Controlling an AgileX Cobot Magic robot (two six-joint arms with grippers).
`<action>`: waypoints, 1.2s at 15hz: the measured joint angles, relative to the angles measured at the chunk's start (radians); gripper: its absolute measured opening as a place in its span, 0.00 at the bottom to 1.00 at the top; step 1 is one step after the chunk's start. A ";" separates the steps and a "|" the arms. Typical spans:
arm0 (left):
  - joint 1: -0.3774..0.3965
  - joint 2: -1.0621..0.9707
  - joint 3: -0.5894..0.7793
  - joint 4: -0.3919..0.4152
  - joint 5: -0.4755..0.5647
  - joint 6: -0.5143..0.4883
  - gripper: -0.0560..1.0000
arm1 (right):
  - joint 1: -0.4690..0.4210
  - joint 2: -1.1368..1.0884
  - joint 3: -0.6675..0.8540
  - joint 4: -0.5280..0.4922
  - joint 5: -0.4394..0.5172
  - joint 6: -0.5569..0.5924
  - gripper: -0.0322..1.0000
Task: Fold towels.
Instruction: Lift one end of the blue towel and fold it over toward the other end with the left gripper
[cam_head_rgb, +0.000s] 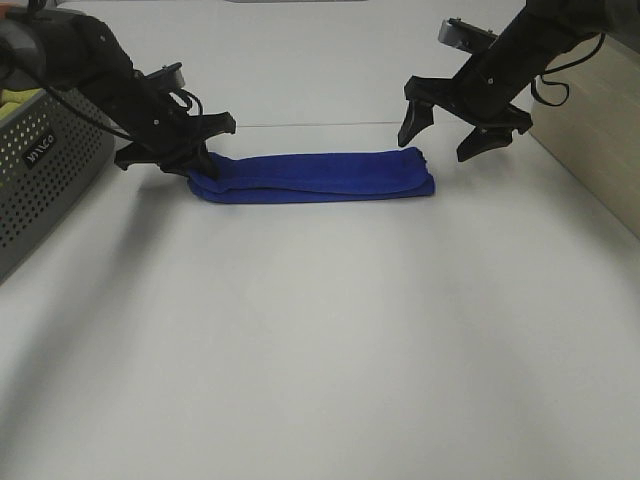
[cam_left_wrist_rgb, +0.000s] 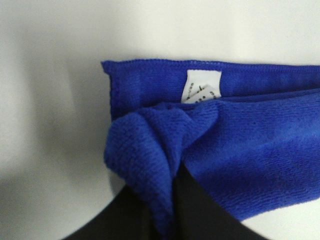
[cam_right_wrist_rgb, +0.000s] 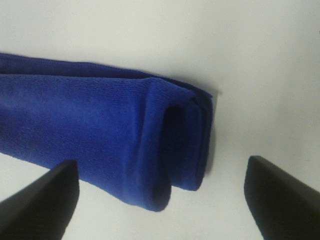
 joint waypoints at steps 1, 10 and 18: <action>0.000 -0.007 -0.034 0.065 0.048 -0.028 0.11 | 0.000 0.000 0.000 0.000 0.000 0.000 0.84; -0.126 -0.080 -0.392 0.238 0.358 -0.173 0.11 | 0.000 0.000 0.000 0.000 0.033 0.001 0.84; -0.226 0.096 -0.394 0.011 0.067 -0.331 0.19 | 0.000 0.000 0.000 0.003 0.081 0.001 0.84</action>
